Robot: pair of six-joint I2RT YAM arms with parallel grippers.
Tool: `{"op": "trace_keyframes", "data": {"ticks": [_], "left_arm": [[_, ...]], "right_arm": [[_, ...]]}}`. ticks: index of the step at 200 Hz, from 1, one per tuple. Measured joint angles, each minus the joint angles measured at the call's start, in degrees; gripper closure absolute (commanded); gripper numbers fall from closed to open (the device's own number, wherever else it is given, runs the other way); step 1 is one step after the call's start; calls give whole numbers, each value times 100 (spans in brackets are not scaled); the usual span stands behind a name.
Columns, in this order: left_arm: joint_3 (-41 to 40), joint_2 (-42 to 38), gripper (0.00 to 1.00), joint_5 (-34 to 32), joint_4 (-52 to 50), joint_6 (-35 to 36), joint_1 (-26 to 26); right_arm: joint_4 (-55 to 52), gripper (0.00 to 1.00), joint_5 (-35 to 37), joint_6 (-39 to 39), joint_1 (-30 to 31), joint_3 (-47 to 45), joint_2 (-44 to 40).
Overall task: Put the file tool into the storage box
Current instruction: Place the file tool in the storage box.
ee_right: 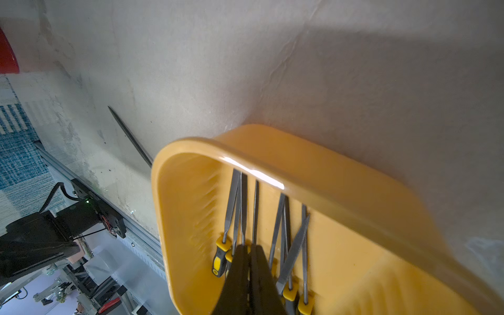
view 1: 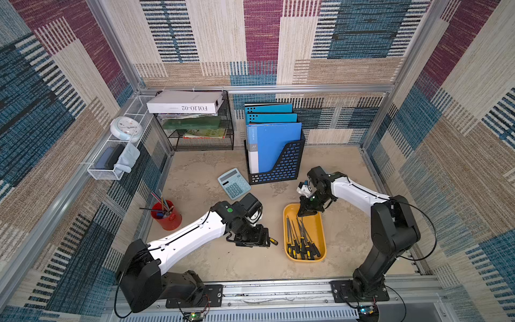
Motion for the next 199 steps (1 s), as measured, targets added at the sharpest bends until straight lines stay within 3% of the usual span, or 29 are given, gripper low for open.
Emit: {"op": "trace_keyframes", "data": {"ticks": [33, 92, 149, 199], "left_arm": [[-70, 59, 23, -26, 46, -37, 0], [-81, 203, 23, -125, 83, -57, 0], [-249, 282, 23, -127, 168, -258, 0], [-505, 643, 25, -101, 686, -1493, -2]], "right_arm": [[160, 93, -26, 2, 68, -190, 2], [358, 69, -122, 22, 85, -376, -59], [341, 68, -140, 81, 66, -101, -304], [332, 68, -179, 203, 66, 188, -485]]}}
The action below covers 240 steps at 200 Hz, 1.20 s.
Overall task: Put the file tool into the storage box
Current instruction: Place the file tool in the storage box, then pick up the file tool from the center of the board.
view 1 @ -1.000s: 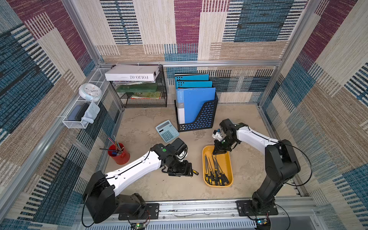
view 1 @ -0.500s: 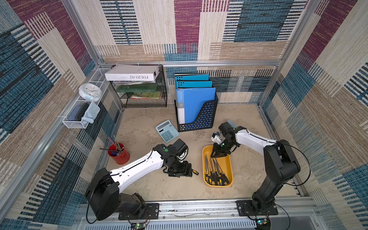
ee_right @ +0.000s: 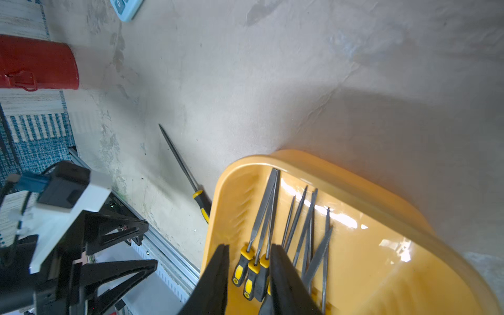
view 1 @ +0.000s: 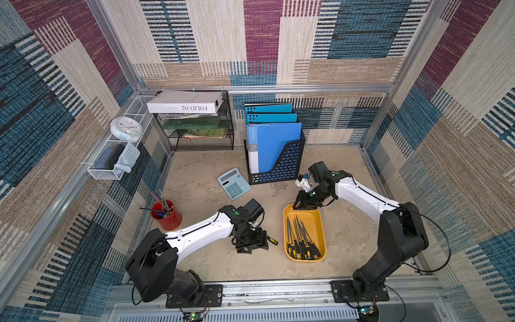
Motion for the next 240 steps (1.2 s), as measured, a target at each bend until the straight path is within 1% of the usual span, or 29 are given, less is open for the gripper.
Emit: {"op": "trace_keyframes", "data": {"ticks": [24, 44, 82, 121, 144, 198, 224, 240], "left_arm": [[146, 313, 26, -52, 168, -710, -24], [297, 540, 27, -87, 256, -1137, -72], [463, 881, 31, -249, 245, -1814, -122], [793, 1036, 33, -671, -55, -2463, -203], [1025, 1213, 35, -837, -140, -2723, -275], [1606, 1958, 39, -1060, -184, -3198, -535], [1810, 2214, 47, -1211, -190, -3355, -588], [1899, 2361, 55, -1259, -144, -3423, -592]], "right_arm": [[15, 69, -59, 57, 0, -9, -31], [24, 69, -98, 76, 0, -74, -50], [105, 69, -153, 76, -4, -286, -120], [195, 70, -210, 31, -4, -404, -144], [214, 70, -236, -66, -4, -404, -125], [195, 70, -240, -376, -15, -391, 2], [151, 70, -258, -520, -26, -380, 37], [122, 70, -271, -608, -35, -376, 37]]}}
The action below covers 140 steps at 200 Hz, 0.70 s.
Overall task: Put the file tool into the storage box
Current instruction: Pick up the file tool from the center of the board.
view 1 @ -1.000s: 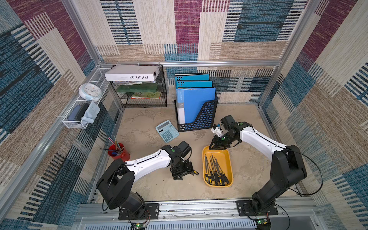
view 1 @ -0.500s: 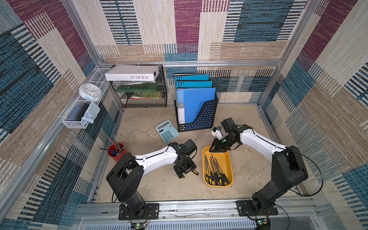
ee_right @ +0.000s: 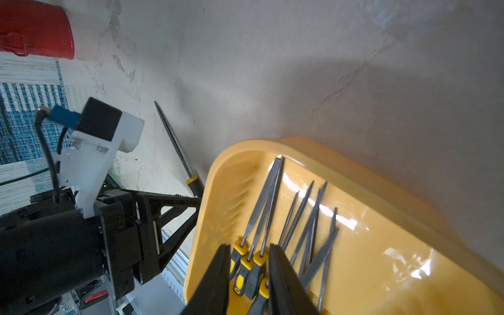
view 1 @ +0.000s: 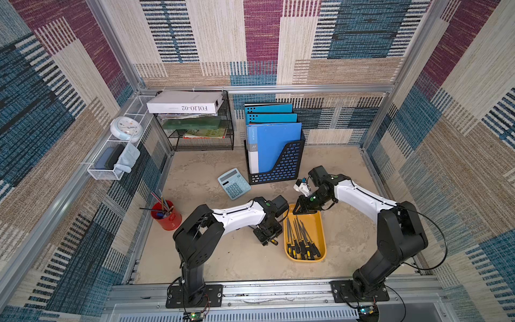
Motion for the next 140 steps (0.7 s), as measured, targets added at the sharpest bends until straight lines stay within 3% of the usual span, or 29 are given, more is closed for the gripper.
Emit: {"op": "trace_keyframes", "data": {"ticks": [27, 62, 108, 140], "left_arm": [[17, 184, 72, -35, 0, -72, -11], [66, 267, 85, -13, -103, -7, -9], [-448, -306, 88, 44, -83, 435, 61], [-501, -1016, 90, 223, -254, 1399, 157]], "right_arm": [[-63, 71, -24, -98, -15, 26, 9], [-92, 72, -50, -151, -33, 39, 13], [-50, 72, -210, -118, -33, 24, 2], [179, 66, -662, 109, -31, -68, -105]]}}
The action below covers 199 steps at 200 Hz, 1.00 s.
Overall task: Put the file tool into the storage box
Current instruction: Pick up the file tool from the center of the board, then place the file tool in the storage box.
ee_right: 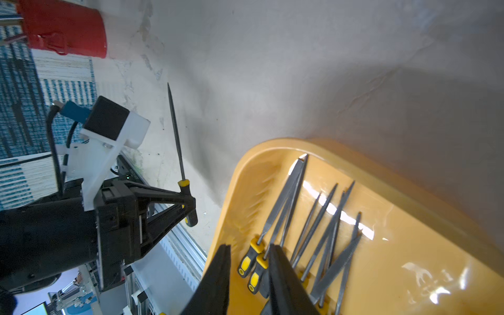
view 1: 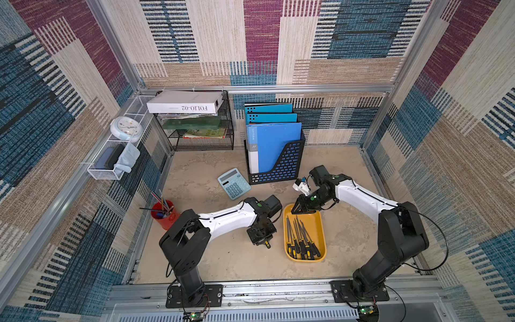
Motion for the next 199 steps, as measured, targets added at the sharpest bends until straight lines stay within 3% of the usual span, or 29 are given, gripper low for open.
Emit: {"op": "trace_keyframes", "data": {"ticks": [49, 78, 176, 187, 199], "left_arm": [[125, -752, 92, 977, -103, 1912, -101], [140, -929, 94, 1405, -229, 2627, -120], [140, -990, 96, 1652, -354, 3180, -153], [144, -1001, 96, 1652, -356, 3191, -153], [164, -1003, 96, 1652, -369, 3206, -153]], "right_arm": [[907, 61, -938, 778, 22, -284, -310], [1305, 61, -1172, 1165, 125, -476, -348], [1998, 64, -1156, 1891, 802, -778, -201], [2028, 69, -1137, 1956, 850, -813, -192], [2079, 83, -1119, 2026, 907, -824, -175]]}}
